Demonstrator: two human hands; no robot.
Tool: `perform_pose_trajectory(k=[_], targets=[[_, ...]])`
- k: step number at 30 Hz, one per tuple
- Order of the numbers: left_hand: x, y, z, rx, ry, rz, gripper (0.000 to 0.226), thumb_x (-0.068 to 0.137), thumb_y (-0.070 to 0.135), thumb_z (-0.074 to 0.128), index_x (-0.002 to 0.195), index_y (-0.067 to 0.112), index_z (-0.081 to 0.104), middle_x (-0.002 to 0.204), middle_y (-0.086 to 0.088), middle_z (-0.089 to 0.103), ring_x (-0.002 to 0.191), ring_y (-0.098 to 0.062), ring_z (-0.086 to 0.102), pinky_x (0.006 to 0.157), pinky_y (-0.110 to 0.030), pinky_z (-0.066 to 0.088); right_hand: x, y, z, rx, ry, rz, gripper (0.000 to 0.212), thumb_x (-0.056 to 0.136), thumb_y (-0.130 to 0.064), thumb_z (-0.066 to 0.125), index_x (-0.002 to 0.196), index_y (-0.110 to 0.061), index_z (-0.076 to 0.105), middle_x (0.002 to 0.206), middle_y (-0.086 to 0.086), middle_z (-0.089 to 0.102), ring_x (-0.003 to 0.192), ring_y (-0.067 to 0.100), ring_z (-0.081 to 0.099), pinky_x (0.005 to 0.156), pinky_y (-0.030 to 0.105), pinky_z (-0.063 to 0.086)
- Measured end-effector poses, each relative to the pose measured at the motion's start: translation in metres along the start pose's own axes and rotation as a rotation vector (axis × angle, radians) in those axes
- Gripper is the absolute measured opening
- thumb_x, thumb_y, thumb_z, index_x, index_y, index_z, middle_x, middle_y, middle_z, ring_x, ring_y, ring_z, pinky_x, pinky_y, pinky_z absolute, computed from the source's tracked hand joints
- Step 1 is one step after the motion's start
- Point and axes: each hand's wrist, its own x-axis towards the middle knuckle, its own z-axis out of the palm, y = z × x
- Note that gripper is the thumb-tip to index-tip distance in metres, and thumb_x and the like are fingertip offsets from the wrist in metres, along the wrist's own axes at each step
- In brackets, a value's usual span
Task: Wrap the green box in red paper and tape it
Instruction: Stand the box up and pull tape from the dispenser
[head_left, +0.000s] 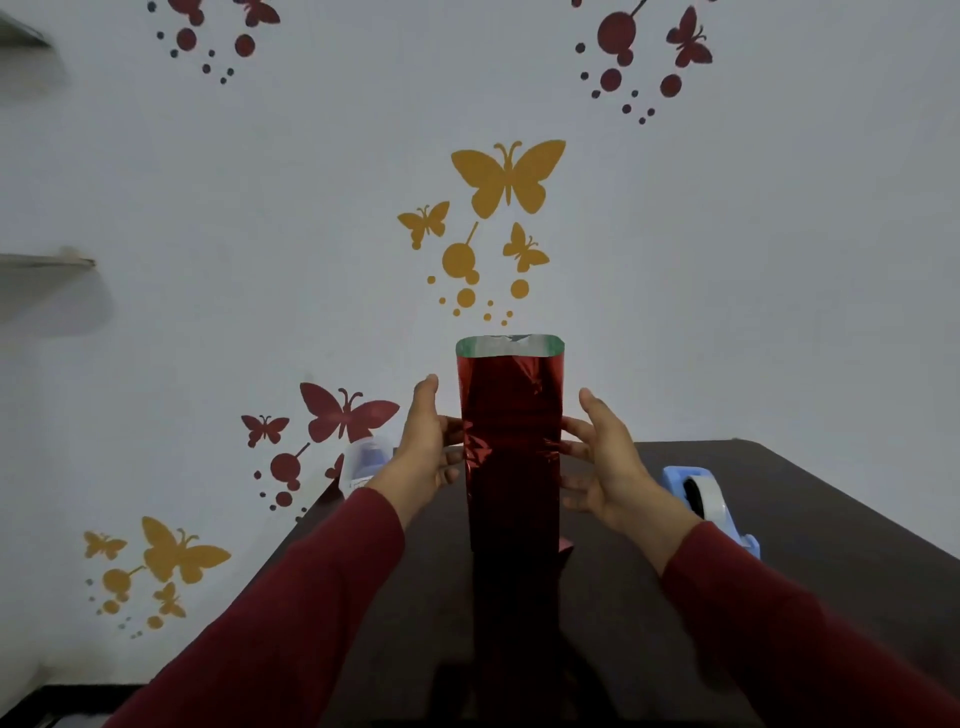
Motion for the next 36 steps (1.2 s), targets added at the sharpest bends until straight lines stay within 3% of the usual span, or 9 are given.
perform_pose_trajectory(k=[2,6,12,18,20,24,28,32,36], targets=[[-0.002,-0.004,0.001,0.0,0.024,-0.007,0.076,0.098,0.072,0.03,0.095,0.005,0.066,0.068,-0.003,0.064,0.061,-0.016,0.051,0.055,-0.027,0.032,0.001,0.005,0.003,-0.003,-0.004,0.01,0.059,0.1,-0.068,0.039,0.129,-0.024,0.065,0.124,0.003,0.065,0.117,0.034,0.062,0.082,0.042,0.05],[-0.001,-0.014,0.002,-0.06,0.01,-0.039,0.073,0.101,0.067,0.03,0.09,0.005,0.067,0.065,-0.003,0.06,0.057,-0.013,0.041,0.055,-0.028,0.029,0.004,0.012,0.008,-0.034,0.003,-0.001,0.056,0.103,-0.065,0.037,0.134,-0.024,0.061,0.118,0.001,0.066,0.113,0.03,0.062,0.102,0.05,0.049],[0.012,-0.01,0.004,-0.023,0.025,0.056,0.072,0.101,0.067,0.029,0.1,0.006,0.066,0.07,-0.003,0.059,0.047,-0.01,0.04,0.05,-0.026,0.029,0.004,-0.003,0.015,-0.086,-0.012,-0.039,0.043,0.104,-0.063,0.034,0.111,-0.031,0.063,0.11,0.0,0.065,0.104,0.024,0.064,0.095,0.044,0.05],[0.017,-0.024,-0.001,-0.001,0.048,-0.009,0.076,0.101,0.067,0.032,0.113,0.002,0.069,0.072,-0.002,0.065,0.053,-0.012,0.047,0.054,-0.027,0.033,0.005,0.009,0.014,-0.124,0.006,-0.002,0.046,0.106,-0.061,0.032,0.127,-0.029,0.057,0.107,-0.003,0.064,0.097,0.019,0.062,0.095,0.043,0.045],[0.017,-0.029,-0.002,-0.013,0.054,0.009,0.075,0.1,0.066,0.032,0.124,0.004,0.068,0.087,-0.005,0.068,0.063,-0.015,0.055,0.06,-0.028,0.041,0.006,0.013,0.011,-0.103,0.001,0.011,0.06,0.105,-0.062,0.035,0.147,-0.022,0.051,0.13,0.004,0.063,0.115,0.028,0.062,0.102,0.045,0.045],[0.004,-0.036,0.001,0.145,0.261,0.3,0.042,0.104,0.048,0.042,0.117,0.015,0.064,0.133,-0.008,0.062,0.118,-0.025,0.058,0.108,-0.043,0.045,0.009,0.016,0.0,-0.122,0.073,-0.025,0.069,0.101,-0.063,0.043,0.157,-0.023,0.042,0.158,0.009,0.044,0.143,0.037,0.045,0.116,0.05,0.035],[-0.025,-0.048,0.015,0.23,0.378,0.708,0.02,0.102,0.027,0.057,0.119,0.017,0.06,0.123,-0.002,0.056,0.092,0.007,0.054,0.076,-0.004,0.04,0.006,0.018,-0.013,-0.2,0.129,-0.11,0.059,0.098,-0.06,0.05,0.141,-0.022,0.059,0.136,-0.001,0.061,0.116,0.021,0.061,0.104,0.042,0.048],[-0.04,-0.065,0.03,0.35,0.317,0.896,0.031,0.096,0.02,0.066,0.122,0.026,0.051,0.115,0.007,0.048,0.082,-0.011,0.057,0.073,-0.02,0.052,-0.002,0.022,-0.023,-0.249,0.163,-0.153,0.019,0.097,-0.05,0.058,0.096,-0.032,0.063,0.117,-0.004,0.068,0.108,0.019,0.067,0.103,0.047,0.053],[-0.049,-0.078,0.05,0.45,0.186,1.016,0.03,0.093,0.017,0.067,0.118,0.028,0.053,0.109,0.012,0.047,0.086,-0.013,0.055,0.074,-0.017,0.048,-0.023,0.022,-0.037,-0.222,0.219,-0.235,0.012,0.099,-0.038,0.062,0.098,-0.027,0.068,0.11,-0.004,0.072,0.101,0.013,0.071,0.096,0.039,0.058]])
